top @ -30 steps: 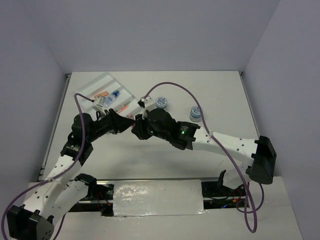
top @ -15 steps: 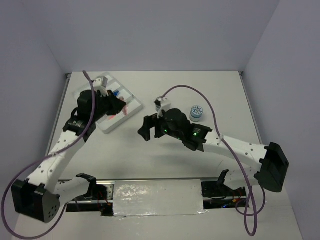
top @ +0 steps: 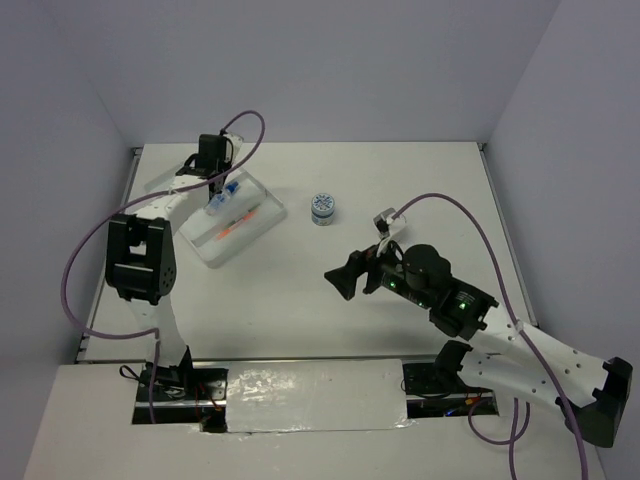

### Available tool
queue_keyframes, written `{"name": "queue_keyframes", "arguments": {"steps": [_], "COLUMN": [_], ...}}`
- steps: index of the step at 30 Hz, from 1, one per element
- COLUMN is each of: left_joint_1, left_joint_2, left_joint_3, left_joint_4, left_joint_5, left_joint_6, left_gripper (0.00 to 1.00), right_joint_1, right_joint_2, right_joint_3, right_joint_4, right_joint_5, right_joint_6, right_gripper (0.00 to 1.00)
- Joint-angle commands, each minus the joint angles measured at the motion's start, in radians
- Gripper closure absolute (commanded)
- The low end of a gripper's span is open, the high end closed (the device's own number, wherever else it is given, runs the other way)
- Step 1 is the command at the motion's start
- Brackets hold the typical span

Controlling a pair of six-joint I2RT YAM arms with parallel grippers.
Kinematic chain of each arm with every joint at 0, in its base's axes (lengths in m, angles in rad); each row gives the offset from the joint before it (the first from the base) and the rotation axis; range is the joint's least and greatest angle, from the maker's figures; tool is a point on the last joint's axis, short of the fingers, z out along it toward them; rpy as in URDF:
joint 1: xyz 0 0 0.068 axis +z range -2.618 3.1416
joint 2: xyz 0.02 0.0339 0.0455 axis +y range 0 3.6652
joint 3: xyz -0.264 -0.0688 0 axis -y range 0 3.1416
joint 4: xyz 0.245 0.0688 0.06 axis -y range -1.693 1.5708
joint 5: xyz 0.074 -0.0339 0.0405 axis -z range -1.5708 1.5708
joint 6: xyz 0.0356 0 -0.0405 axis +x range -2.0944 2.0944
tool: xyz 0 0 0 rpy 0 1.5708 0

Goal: Sort the stationery into containers
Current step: Place the pen in the storage box.

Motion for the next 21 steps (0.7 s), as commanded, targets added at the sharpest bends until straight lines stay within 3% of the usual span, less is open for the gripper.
{"name": "queue_keyframes", "arguments": {"steps": [1, 4, 5, 7, 12, 15, 16, 17, 21], "left_joint_1": [-0.001, -0.001, 0.001, 0.008, 0.027, 0.033, 0.036, 0.039, 0.047], "left_joint_2": [0.050, 0.123, 0.154, 0.176, 0.243, 0.253, 0.249, 0.243, 0.219], "left_joint_3": [0.019, 0.065, 0.077, 0.071, 0.136, 0.153, 0.151, 0.146, 0.143], "left_joint_4": [0.121, 0.129, 0.151, 0.207, 0.212, 0.212, 0.212, 0.212, 0.202], "left_joint_5": [-0.107, -0.098, -0.110, -0.150, -0.121, -0.124, -0.121, -0.120, -0.078], "left_joint_6": [0.324, 0.355, 0.354, 0.342, 0.322, 0.317, 0.309, 0.303, 0.267], "left_gripper": [1.00, 0.99, 0.96, 0.75, 0.67, 0.51, 0.35, 0.27, 0.24], "right_joint_1": [0.007, 0.007, 0.007, 0.007, 0.007, 0.008, 0.010, 0.008, 0.008], "right_joint_2": [-0.070, -0.105, -0.110, -0.119, -0.136, -0.130, -0.125, -0.122, -0.093], "right_joint_3": [-0.036, -0.047, -0.047, -0.041, -0.041, -0.041, -0.040, -0.038, -0.023], "right_joint_4": [-0.051, -0.063, -0.066, -0.080, -0.085, -0.080, -0.075, -0.071, -0.061], "right_joint_5": [-0.054, -0.096, -0.099, -0.107, -0.099, -0.103, -0.105, -0.107, -0.111], "right_joint_6": [-0.046, -0.055, -0.057, -0.066, -0.075, -0.072, -0.072, -0.071, -0.066], "right_gripper": [0.00, 0.00, 0.00, 0.00, 0.00, 0.00, 0.00, 0.00, 0.00]}}
